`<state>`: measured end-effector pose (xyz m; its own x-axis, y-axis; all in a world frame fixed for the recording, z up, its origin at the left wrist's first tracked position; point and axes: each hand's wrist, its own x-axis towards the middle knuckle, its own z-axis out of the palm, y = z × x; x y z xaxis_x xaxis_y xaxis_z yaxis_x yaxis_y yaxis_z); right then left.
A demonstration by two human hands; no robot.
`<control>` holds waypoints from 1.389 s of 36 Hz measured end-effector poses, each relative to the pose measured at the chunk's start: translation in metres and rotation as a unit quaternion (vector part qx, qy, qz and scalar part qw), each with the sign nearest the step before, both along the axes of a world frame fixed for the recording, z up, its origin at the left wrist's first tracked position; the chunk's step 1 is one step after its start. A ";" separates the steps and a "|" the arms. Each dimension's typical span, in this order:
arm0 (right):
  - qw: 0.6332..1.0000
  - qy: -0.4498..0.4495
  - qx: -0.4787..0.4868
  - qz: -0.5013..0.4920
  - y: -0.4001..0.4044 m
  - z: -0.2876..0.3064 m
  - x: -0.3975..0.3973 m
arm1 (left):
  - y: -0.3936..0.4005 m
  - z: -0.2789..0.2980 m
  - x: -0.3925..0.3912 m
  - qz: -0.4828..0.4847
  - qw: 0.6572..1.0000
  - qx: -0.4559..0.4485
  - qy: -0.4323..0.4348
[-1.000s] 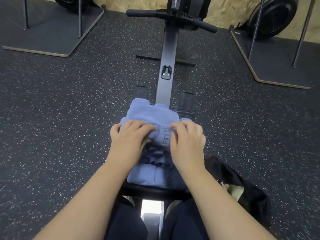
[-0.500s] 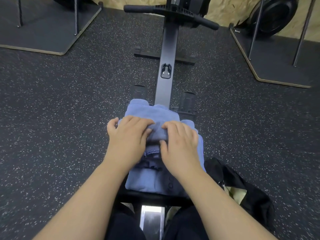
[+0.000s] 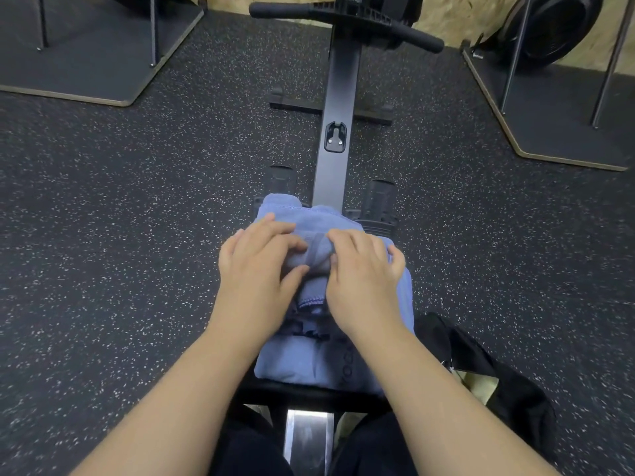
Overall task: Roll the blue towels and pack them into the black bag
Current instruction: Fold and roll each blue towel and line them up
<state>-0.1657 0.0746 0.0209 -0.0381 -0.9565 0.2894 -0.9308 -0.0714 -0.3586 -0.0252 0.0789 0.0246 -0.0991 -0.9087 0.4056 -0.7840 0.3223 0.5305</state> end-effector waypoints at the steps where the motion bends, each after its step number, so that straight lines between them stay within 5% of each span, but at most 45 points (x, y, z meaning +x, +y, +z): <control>1: 1.000 0.001 -0.011 -0.006 -0.002 -0.001 0.001 | 0.000 0.000 0.000 -0.001 1.000 -0.004 -0.001; 7: 0.998 0.012 -0.060 -0.033 -0.017 -0.001 0.002 | -0.001 0.002 -0.001 -0.012 0.999 -0.022 -0.025; 14: 0.999 0.014 0.021 -0.026 -0.024 0.012 0.001 | -0.006 0.001 -0.005 0.024 0.995 -0.030 -0.088; 22: 0.984 -0.069 -0.161 -0.016 -0.025 0.007 0.004 | -0.019 -0.003 -0.019 0.082 0.994 -0.004 -0.076; 28: 0.990 -0.070 -0.110 0.048 -0.024 0.007 -0.002 | -0.025 0.001 -0.022 0.105 0.992 0.035 -0.060; 39: 0.993 -0.052 -0.055 0.092 -0.027 0.002 -0.009 | -0.006 0.011 -0.023 0.127 0.990 -0.045 0.047; 50: 0.995 -0.068 -0.058 0.052 -0.027 0.018 -0.011 | -0.002 0.015 -0.032 -0.001 0.964 0.147 0.220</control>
<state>-0.1768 0.0480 0.0386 0.0130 -0.9174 0.3977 -0.8596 -0.2134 -0.4642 -0.0574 0.0768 0.0392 0.0222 -0.9908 0.1338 -0.4621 0.1085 0.8801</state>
